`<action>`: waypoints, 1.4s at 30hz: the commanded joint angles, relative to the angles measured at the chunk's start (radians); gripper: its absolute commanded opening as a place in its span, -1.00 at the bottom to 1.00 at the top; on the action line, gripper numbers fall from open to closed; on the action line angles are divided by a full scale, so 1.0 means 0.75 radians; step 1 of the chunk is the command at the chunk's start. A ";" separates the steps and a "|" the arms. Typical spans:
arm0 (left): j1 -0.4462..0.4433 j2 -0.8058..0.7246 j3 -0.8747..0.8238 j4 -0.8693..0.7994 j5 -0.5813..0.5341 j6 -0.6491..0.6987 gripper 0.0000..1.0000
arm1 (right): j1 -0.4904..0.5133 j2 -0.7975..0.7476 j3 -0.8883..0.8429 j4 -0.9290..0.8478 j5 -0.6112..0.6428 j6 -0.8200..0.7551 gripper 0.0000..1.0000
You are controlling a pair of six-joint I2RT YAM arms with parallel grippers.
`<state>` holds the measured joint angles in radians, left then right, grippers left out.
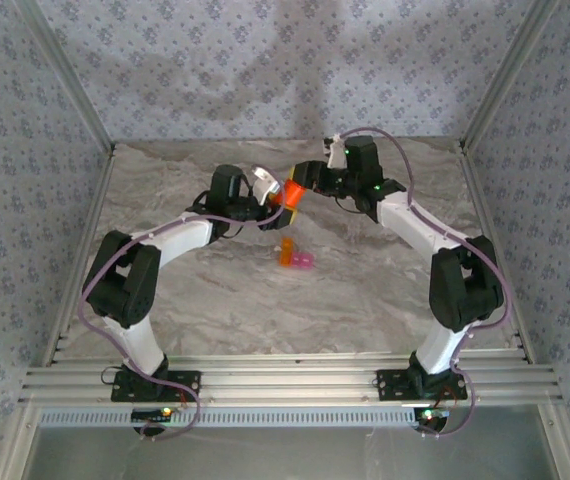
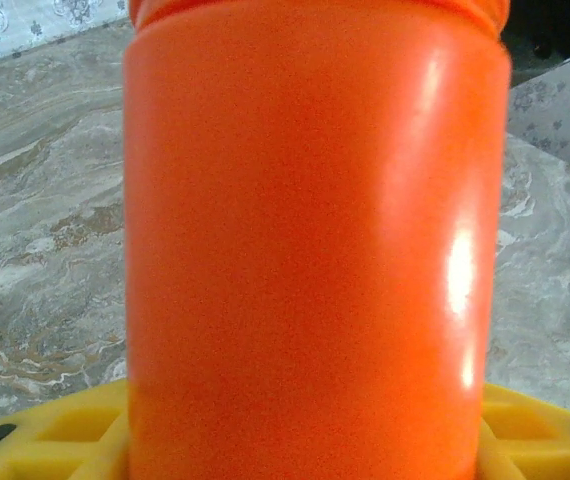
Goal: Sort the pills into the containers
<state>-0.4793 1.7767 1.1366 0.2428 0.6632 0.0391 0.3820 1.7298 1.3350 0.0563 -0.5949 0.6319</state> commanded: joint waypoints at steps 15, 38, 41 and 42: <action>0.032 -0.047 -0.027 0.099 0.124 -0.077 -1.00 | -0.096 -0.045 -0.035 0.161 -0.231 -0.148 0.45; -0.031 -0.038 -0.003 -0.056 -0.142 0.116 -1.00 | 0.051 -0.028 0.077 -0.195 0.337 0.141 0.50; -0.031 -0.039 -0.003 -0.053 -0.139 0.115 -1.00 | 0.061 -0.010 0.085 -0.200 0.332 0.143 0.49; -0.030 -0.039 -0.004 -0.052 -0.139 0.115 -1.00 | 0.063 -0.004 0.086 -0.201 0.331 0.144 0.48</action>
<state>-0.4976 1.7760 1.1202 0.1959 0.5545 0.1078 0.4232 1.7081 1.3674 -0.0647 -0.3618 0.7265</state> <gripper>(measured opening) 0.532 0.743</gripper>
